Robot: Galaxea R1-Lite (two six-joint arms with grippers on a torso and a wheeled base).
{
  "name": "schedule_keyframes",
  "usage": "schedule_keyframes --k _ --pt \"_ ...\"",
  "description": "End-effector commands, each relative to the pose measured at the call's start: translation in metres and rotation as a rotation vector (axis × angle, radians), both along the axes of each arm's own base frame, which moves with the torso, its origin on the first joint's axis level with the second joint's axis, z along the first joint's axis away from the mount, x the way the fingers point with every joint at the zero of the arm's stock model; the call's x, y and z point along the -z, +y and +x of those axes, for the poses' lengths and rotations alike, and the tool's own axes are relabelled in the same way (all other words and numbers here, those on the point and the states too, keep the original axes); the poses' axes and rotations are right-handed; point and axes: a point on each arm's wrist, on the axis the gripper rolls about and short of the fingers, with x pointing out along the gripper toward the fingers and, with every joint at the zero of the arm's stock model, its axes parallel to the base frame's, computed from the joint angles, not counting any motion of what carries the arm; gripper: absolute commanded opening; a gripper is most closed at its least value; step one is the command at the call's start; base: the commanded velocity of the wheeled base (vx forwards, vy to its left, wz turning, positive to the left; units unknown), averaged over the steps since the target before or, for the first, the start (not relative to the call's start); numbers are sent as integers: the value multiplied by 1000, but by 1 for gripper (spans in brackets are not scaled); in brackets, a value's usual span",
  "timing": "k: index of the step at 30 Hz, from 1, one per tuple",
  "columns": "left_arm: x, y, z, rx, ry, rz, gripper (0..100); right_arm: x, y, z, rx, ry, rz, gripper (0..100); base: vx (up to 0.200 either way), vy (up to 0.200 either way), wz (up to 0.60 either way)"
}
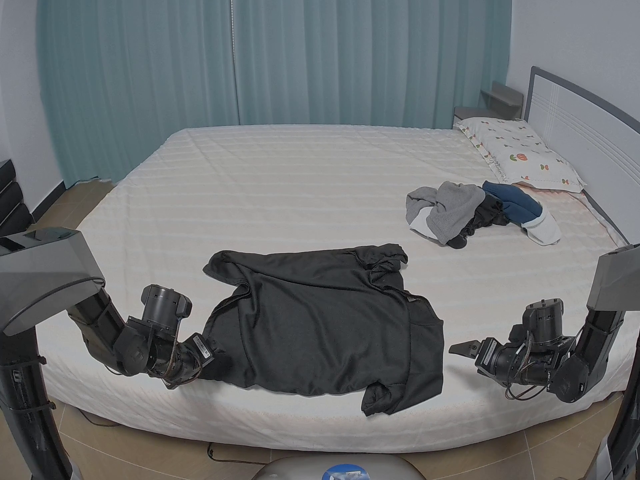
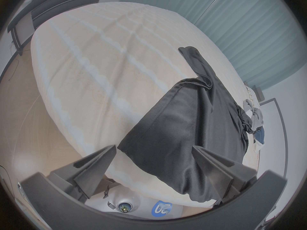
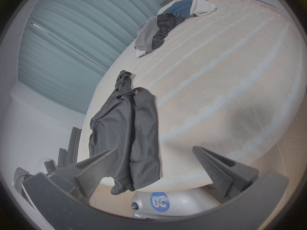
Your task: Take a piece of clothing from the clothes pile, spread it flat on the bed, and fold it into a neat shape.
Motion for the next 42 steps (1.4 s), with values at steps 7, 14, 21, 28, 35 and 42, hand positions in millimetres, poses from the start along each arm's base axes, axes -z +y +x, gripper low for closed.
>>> schedule_keyframes --k 7,14,21,28,35,42 --pt "15 1 7 -10 3 5 100 0 8 -1 -28 -8 3 100 0 0 0" --pt "13 4 8 -21 -8 4 0 -1 7 -2 -22 -32 6 100 0 0 0" --pt "13 7 5 -39 -2 64 0 1 4 -4 -17 -20 5 100 0 0 0" --pt "-4 16 -4 7 -24 127 0 3 8 -1 -32 -25 -2 100 0 0 0" --pt "-8 45 -20 -47 38 144 0 -4 21 19 -66 -94 0 100 0 0 0" --pt "-4 71 -26 -122 62 129 0 5 27 40 -31 -73 -52 100 0 0 0"
